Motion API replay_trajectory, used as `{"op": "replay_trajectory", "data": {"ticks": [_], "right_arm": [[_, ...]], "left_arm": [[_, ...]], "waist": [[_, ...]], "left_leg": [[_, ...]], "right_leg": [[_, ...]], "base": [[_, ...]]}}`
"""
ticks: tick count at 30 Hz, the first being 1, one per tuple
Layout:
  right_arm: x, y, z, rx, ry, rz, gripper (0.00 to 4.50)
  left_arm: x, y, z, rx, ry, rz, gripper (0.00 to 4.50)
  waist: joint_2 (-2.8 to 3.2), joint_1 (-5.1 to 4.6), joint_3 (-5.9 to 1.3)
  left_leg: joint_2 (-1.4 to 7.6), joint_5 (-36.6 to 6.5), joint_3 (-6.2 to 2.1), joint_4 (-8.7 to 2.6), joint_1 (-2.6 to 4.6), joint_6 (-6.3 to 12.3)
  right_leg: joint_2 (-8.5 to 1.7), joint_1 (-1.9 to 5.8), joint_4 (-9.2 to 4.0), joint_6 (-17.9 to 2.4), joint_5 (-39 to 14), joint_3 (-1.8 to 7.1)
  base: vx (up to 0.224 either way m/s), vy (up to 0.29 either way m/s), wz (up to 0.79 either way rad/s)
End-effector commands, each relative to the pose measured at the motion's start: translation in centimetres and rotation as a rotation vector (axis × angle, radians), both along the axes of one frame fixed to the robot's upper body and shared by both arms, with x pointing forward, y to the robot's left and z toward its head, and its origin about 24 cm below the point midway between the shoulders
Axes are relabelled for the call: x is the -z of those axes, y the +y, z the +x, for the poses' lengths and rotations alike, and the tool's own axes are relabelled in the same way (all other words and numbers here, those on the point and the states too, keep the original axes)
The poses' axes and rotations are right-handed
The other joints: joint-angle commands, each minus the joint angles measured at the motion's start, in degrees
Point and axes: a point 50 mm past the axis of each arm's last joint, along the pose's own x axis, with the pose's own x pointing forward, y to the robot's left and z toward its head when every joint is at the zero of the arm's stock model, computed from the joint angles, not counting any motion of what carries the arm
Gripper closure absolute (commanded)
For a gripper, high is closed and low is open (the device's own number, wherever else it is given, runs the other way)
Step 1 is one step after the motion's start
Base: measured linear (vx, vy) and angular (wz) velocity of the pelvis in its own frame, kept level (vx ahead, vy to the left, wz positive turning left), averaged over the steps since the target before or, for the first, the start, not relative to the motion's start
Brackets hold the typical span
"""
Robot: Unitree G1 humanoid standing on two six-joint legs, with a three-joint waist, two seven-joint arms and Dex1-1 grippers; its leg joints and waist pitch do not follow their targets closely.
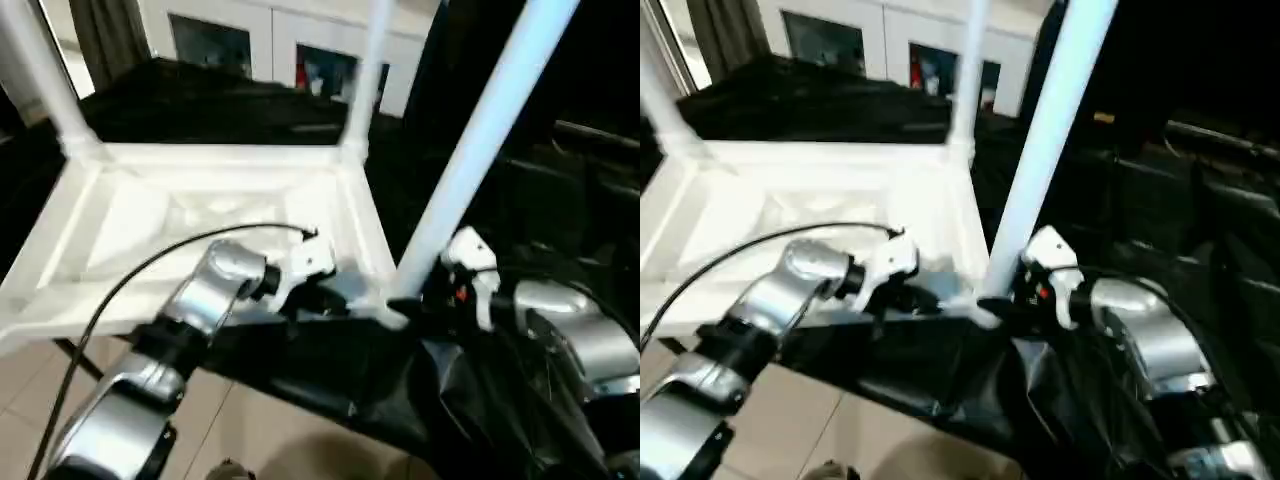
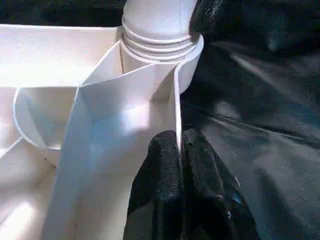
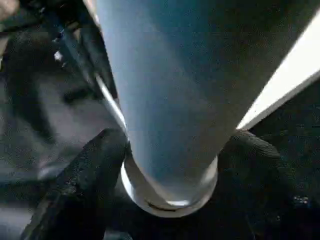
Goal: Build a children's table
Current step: Rotate leg to tighten
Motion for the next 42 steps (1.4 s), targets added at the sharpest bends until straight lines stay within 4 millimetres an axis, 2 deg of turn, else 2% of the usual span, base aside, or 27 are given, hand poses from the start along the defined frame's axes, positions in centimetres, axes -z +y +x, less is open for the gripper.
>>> {"op": "replay_trajectory", "data": {"ticks": [1,6,11,12,15,22,25,27,28,29,31,32,33,34,35,36,37,38,40,42], "right_arm": [[-0.1,0.1,-0.4,-0.048,0.011,-0.007,1.12],[0.3,0.6,-0.1,-0.051,-0.019,-0.031,1.12],[0.2,0.8,0.1,-0.043,-0.02,-0.011,1.32],[0.2,0.8,0.1,-0.044,-0.02,-0.011,1.59],[0.3,0.9,0.0,-0.054,-0.016,-0.004,1.77],[0.5,1.0,-0.2,-0.055,-0.007,0.007,1.87],[1.2,1.1,-0.2,0.015,0.009,0.032,1.87],[2.3,1.2,1.5,0.265,-0.029,0.071,1.88],[2.5,1.2,1.8,0.327,-0.035,0.08,1.88],[2.8,1.3,2.3,0.417,-0.031,0.103,1.88],[3.2,1.6,2.9,0.537,-0.025,0.133,1.88],[3.7,3.2,3.5,0.694,-0.002,0.185,1.88],[3.7,3.2,3.5,0.694,-0.002,0.185,1.88],[3.8,4.0,3.7,0.737,-0.001,0.191,1.88],[3.9,4.6,3.9,0.766,-0.006,0.191,1.88],[3.8,5.2,4.0,0.777,-0.016,0.194,1.88],[3.7,6.2,4.1,0.776,-0.034,0.205,1.88],[3.5,7.0,4.3,0.772,-0.053,0.217,1.88],[3.4,8.3,4.2,0.732,-0.065,0.231,1.88],[3.2,9.2,4.0,0.683,-0.073,0.242,1.88]], "left_arm": [[-0.6,-1.1,-0.6,0.086,-0.002,-0.045,4.5],[-0.8,-0.9,-0.7,0.091,-0.01,-0.044,4.5],[-0.9,-1.1,-0.7,0.087,-0.016,-0.048,4.5],[-1.0,-1.1,-0.6,0.087,-0.016,-0.048,4.5],[-1.0,-1.0,-0.6,0.085,-0.018,-0.048,4.5],[-0.9,-1.0,-0.7,0.083,-0.015,-0.045,4.5],[-0.6,-1.1,-0.3,0.026,-0.021,-0.033,4.5],[-0.2,-2.0,0.9,-0.116,-0.059,-0.017,4.5],[-0.1,-2.2,1.1,-0.148,-0.064,-0.014,4.5],[0.0,-2.7,1.4,-0.185,-0.074,-0.015,4.5],[0.1,-3.4,1.8,-0.246,-0.083,-0.021,4.5],[0.2,-5.3,2.5,-0.352,-0.089,-0.029,4.5],[0.2,-5.3,2.5,-0.352,-0.089,-0.029,4.5],[0.2,-6.1,2.6,-0.371,-0.09,-0.024,4.5],[0.3,-6.7,2.6,-0.38,-0.091,-0.019,4.5],[0.3,-7.2,2.6,-0.392,-0.095,-0.015,4.5],[0.4,-7.8,2.5,-0.4,-0.103,-0.008,4.5],[0.5,-8.3,2.5,-0.409,-0.113,0.0,4.5],[0.6,-8.9,2.4,-0.409,-0.114,0.002,4.5],[0.6,-9.4,2.3,-0.396,-0.111,-0.004,4.5]], "waist": [[-0.26,-0.1,-3.39],[-0.42,-0.21,-3.47],[-0.42,-0.35,-3.59],[-0.42,-0.35,-3.55],[-0.29,-0.32,-3.6],[-0.39,-0.32,-3.72],[-0.37,-0.31,-3.76],[-0.52,-0.4,-3.8],[-0.44,-0.62,-3.67],[-0.51,-0.8,-3.63],[-0.51,-0.76,-3.83],[-0.27,-0.96,-3.81],[-0.28,-1.08,-3.91],[-0.26,-0.93,-4.15],[-0.31,-0.74,-4.08],[-0.3,-0.74,-4.03],[0.06,-0.61,-4.26],[0.28,-0.56,-4.34],[-0.02,-0.42,-4.38],[0.1,-0.38,-4.43]], "left_leg": [[1.57,-13.6,-0.07,-3.84,0.86,2.45],[1.52,-13.0,-0.12,-3.85,0.72,1.85],[1.43,-11.9,-0.08,-3.7,0.67,2.26],[1.44,-11.8,-0.08,-3.72,0.66,2.33],[1.44,-11.5,-0.08,-3.66,0.67,2.47],[1.41,-11.0,-0.05,-3.55,0.67,2.62],[1.4,-10.6,-0.03,-3.54,0.68,2.6],[1.39,-11.3,-0.03,-3.59,0.76,2.02],[1.2,-12.3,0.02,-3.65,0.85,1.01],[1.05,-14.2,-0.17,-3.75,0.8,-0.25],[1.22,-14.2,-0.47,-3.92,0.78,-0.93],[1.24,-14.6,-0.31,-3.9,1.06,-1.2],[1.19,-15.0,-0.31,-3.88,1.14,-1.5],[1.03,-13.9,-0.46,-3.89,0.86,-1.62],[1.04,-13.3,-0.27,-3.8,1.05,-1.16],[1.0,-13.2,-0.19,-3.75,1.07,-0.92],[0.88,-12.4,-0.28,-3.72,0.85,-0.84],[0.87,-11.7,-0.2,-3.65,0.91,-0.81],[0.8,-11.2,-0.14,-3.61,0.83,-0.37],[0.77,-10.4,-0.15,-3.61,0.74,0.32]], "right_leg": [[-2.87,2.66,-4.32,-12.3,-12.5,2.39],[-2.86,2.57,-4.4,-11.1,-14.2,2.36],[-2.7,2.63,-4.16,-11.5,-12.0,2.35],[-2.72,2.63,-4.16,-11.6,-12.0,2.34],[-2.7,2.66,-4.09,-11.8,-11.4,2.34],[-2.67,2.78,-3.93,-12.2,-10.2,2.32],[-2.65,2.72,-3.89,-12.4,-9.9,2.32],[-2.69,2.59,-4.02,-12.1,-11.3,2.25],[-2.71,2.22,-4.32,-11.7,-14.0,2.23],[-2.84,2.28,-4.69,-10.6,-18.3,2.07],[-2.9,2.54,-4.83,-9.1,-19.1,2.04],[-2.72,1.94,-4.85,-9.5,-17.6,2.24],[-2.66,1.86,-4.67,-9.8,-17.2,2.23],[-2.75,2.49,-4.46,-9.8,-15.9,2.17],[-2.63,2.29,-4.65,-9.7,-14.3,2.25],[-2.58,2.23,-4.63,-9.8,-13.7,2.32],[-2.66,2.57,-4.38,-9.8,-12.5,2.31],[-2.62,2.51,-4.39,-9.8,-11.0,2.33],[-2.52,2.75,-4.28,-10.1,-9.3,2.28],[-2.45,2.95,-4.12,-10.4,-7.6,2.25]], "base": [[0.0,0.0,0.0],[0.0,0.0,0.0],[0.0,0.0,0.0],[0.0,0.0,0.0],[0.0,0.0,0.0],[0.0,0.0,0.0],[0.0,0.0,0.0],[0.0,0.0,0.0],[0.0,0.0,0.0],[0.0,0.0,0.0],[0.0,0.0,0.0],[0.0,0.0,0.0],[0.0,0.0,0.0],[0.0,0.0,0.0],[0.0,0.0,0.0],[0.0,0.0,0.0],[0.0,0.0,0.0],[0.0,0.0,0.0],[0.0,0.0,0.0],[0.0,0.0,0.0]]}}
